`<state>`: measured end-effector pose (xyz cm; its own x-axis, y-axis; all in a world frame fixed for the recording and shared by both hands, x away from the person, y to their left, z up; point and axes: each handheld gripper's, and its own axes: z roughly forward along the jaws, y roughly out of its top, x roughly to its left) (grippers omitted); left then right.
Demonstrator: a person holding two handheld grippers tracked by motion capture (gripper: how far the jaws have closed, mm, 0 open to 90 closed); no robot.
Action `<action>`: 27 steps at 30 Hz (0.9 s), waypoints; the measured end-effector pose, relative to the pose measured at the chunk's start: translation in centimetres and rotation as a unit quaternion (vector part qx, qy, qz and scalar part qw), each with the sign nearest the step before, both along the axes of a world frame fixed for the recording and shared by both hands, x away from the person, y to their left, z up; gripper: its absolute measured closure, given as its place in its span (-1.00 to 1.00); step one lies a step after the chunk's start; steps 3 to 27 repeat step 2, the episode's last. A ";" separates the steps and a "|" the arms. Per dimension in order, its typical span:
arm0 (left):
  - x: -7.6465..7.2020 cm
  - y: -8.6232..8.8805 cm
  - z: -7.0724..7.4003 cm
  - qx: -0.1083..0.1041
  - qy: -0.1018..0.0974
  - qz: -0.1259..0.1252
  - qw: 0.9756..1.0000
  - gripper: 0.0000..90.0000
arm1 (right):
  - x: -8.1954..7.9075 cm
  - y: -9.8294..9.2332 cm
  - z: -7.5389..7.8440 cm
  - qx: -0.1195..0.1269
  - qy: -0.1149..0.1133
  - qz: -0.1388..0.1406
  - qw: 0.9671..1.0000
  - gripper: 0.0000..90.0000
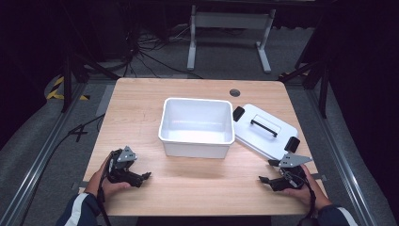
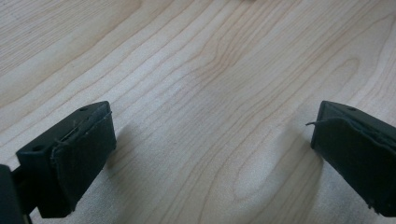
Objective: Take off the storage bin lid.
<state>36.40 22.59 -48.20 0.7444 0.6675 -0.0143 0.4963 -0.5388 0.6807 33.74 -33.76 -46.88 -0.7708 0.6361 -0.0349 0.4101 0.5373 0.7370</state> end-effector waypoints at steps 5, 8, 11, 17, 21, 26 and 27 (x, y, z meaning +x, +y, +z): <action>0.0 0.0 0.0 0.000 0.000 0.001 1.000 -0.99 | 0.0 0.0 0.0 0.000 0.000 0.000 1.000 -0.54; 0.0 0.0 0.0 0.000 0.000 0.001 1.000 -0.99 | 0.0 0.0 0.0 0.000 0.000 0.000 1.000 -0.54; 0.0 0.0 0.0 0.000 0.000 0.001 1.000 -0.99 | 0.0 0.0 0.0 0.000 0.000 0.000 1.000 -0.54; 0.0 0.0 0.0 0.000 0.000 0.001 1.000 -0.99 | 0.0 0.0 0.0 0.000 0.000 0.000 1.000 -0.54; 0.0 0.0 0.0 0.000 0.000 0.001 1.000 -0.99 | 0.0 0.0 0.0 0.000 0.000 0.000 1.000 -0.54; 0.0 0.0 0.0 0.000 0.000 0.001 1.000 -0.99 | 0.0 0.0 0.0 0.000 0.000 0.000 1.000 -0.54; 0.0 0.0 0.0 0.000 0.000 0.001 1.000 -0.99 | 0.0 0.0 0.0 0.000 0.000 0.000 1.000 -0.54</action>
